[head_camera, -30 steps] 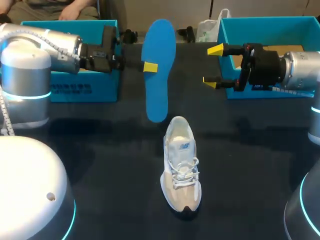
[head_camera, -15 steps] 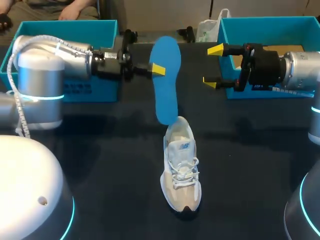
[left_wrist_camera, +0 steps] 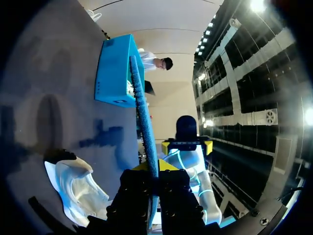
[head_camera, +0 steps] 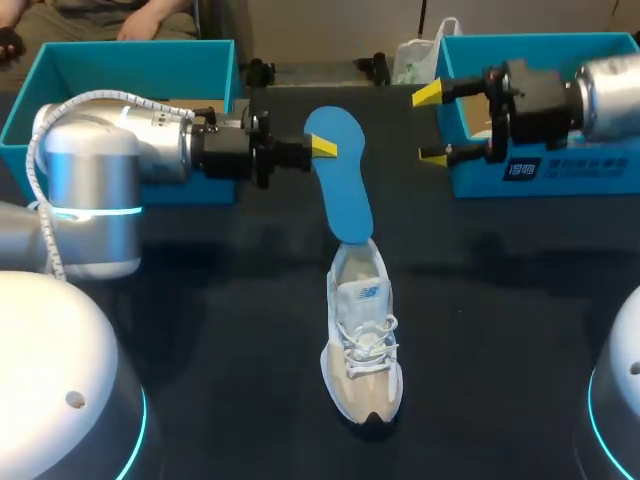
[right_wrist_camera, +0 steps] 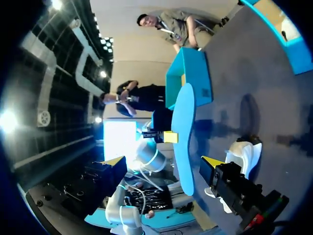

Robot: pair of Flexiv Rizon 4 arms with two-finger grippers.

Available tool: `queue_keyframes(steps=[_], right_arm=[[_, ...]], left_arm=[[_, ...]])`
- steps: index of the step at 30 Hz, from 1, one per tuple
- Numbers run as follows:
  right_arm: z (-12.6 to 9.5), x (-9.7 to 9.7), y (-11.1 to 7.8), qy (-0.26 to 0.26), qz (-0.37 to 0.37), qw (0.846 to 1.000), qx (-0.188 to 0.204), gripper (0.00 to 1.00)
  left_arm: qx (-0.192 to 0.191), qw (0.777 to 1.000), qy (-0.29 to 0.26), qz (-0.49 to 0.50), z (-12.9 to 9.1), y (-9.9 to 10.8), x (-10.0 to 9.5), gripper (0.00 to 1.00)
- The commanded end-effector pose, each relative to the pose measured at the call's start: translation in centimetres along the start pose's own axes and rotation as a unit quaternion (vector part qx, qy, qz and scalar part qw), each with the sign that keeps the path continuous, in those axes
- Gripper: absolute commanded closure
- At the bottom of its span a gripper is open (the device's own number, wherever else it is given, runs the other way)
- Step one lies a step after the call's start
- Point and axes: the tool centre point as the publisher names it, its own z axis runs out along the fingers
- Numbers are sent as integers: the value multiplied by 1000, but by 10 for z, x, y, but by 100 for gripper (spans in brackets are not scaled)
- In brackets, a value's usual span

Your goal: Take the shoe out of the shoebox, open the shoe tongue, remove and reinsert the insole, then place the shoe into the shoebox

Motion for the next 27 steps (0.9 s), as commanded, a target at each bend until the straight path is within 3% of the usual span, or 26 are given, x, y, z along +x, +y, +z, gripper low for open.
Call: queue_keyframes(steps=[1, 5, 12, 20, 27], right_arm=[[-8, 22, -6, -136, 2, 991, 7, 0], [-6, 31, -8, -215, 28, 976, 12, 0], [2, 55, -16, -369, 56, 928, 5, 0], [18, 79, -24, -488, 78, 869, -5, 0], [34, 97, -26, -560, 78, 825, -4, 0]], left_arm=[[3, 1000, -5, 12, 2, 5, -1, 100], [-3, 1000, -6, 14, 4, 6, -2, 100], [-3, 1000, -6, 14, 4, 6, -2, 100], [-3, 1000, -6, 14, 4, 6, -2, 100], [-3, 1000, -6, 14, 4, 6, -2, 100]])
